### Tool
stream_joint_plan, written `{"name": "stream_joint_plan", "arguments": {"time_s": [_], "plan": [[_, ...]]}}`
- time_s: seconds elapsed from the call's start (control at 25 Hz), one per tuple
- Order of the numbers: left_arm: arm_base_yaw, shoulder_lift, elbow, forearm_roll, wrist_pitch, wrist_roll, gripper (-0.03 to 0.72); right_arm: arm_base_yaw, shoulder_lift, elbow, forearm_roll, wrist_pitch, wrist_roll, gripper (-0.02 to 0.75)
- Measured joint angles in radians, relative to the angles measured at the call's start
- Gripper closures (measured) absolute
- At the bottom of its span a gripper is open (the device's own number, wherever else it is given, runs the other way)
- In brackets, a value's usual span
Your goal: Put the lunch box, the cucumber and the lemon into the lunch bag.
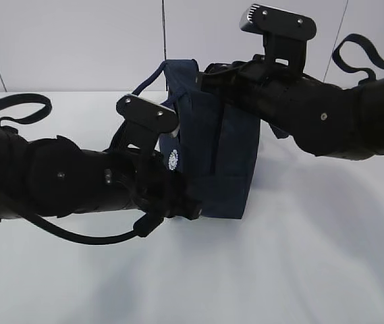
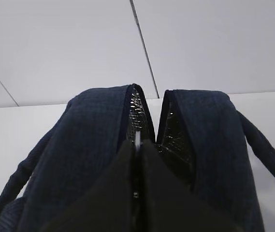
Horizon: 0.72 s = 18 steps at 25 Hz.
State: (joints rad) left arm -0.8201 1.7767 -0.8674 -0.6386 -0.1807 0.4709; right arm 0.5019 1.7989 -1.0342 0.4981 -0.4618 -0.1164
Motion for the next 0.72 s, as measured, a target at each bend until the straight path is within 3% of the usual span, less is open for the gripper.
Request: {"name": "stream_joint_plan", "arguments": {"time_s": [0.16,0.72], "plan": [[0.0,-0.006,0.0,-0.008,-0.041,0.0,0.305,0.0,0.0,0.0,0.0,0.0,0.022,0.738],[0.0,0.06,-0.134,0.025,-0.157,0.0,0.297,0.0,0.0,0.0,0.0,0.019,0.062,0.738]]}}
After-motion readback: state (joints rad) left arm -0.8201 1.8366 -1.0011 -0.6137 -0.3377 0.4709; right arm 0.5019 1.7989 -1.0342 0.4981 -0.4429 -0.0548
